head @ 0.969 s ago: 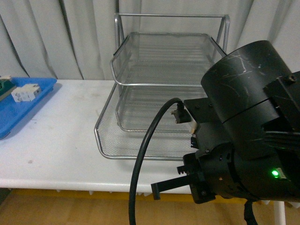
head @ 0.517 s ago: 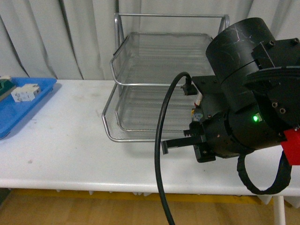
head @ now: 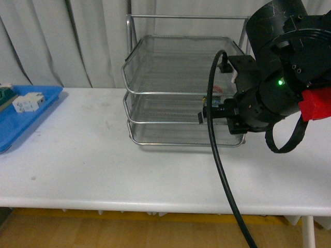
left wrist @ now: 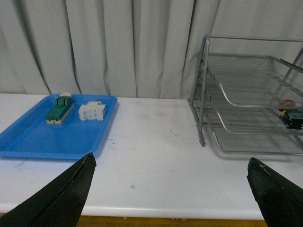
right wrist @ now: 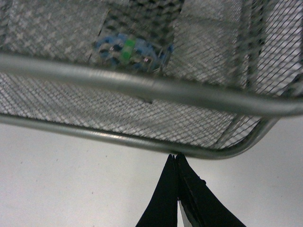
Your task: Place button on rack with both arms
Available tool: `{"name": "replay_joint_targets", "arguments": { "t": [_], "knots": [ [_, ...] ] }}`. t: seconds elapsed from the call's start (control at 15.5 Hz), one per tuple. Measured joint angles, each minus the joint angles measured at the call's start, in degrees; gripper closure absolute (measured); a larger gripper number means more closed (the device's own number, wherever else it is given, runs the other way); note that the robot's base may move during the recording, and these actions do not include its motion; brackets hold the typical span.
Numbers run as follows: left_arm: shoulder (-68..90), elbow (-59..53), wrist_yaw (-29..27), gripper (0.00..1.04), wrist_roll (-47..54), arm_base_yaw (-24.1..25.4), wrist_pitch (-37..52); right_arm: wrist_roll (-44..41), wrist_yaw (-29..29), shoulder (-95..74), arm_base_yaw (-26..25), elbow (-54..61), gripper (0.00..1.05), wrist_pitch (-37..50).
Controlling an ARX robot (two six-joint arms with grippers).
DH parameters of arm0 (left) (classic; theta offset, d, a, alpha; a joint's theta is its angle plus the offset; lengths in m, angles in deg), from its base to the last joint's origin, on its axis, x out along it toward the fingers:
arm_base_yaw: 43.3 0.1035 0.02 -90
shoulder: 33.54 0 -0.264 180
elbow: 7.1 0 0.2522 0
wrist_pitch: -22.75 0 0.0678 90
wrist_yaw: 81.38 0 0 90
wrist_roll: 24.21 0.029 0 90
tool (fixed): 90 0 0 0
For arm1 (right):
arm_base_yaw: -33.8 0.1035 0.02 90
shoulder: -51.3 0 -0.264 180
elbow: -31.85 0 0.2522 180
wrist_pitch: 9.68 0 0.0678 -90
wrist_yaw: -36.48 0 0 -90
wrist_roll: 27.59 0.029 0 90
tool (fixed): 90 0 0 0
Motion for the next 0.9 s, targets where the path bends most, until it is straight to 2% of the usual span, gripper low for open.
{"name": "replay_joint_targets", "arguments": {
  "t": [0.71,0.9],
  "knots": [
    [0.00,0.00,0.00,0.07,0.00,0.00,-0.02,-0.81,-0.26,-2.47,0.07,-3.74,1.03,0.33],
    [0.00,0.00,0.00,0.07,0.00,0.00,-0.02,1.44,1.46,3.08,1.79,1.36,1.03,-0.39]
  ]
}}
